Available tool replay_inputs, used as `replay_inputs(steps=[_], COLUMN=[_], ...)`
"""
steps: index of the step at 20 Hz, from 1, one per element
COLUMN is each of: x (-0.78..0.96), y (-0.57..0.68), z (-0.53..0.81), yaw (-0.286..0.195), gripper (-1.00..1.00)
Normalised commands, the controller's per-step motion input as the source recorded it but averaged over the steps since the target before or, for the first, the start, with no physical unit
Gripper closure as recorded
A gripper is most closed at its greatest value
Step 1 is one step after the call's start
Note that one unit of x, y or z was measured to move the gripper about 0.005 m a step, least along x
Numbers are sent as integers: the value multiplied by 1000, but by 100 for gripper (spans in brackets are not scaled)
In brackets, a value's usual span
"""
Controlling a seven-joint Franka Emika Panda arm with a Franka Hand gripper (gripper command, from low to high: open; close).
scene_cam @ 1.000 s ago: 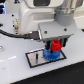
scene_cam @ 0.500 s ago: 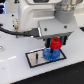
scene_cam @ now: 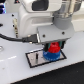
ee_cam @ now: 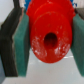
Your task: Insert the blue gear onto the right peg, followed by the red gear
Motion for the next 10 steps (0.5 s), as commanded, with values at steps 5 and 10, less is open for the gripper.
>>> replay_inputs(steps=[5, 10], x=[74, -5], y=[-2, 0], z=[133, -321], yaw=[0, 0], gripper=[100, 100])
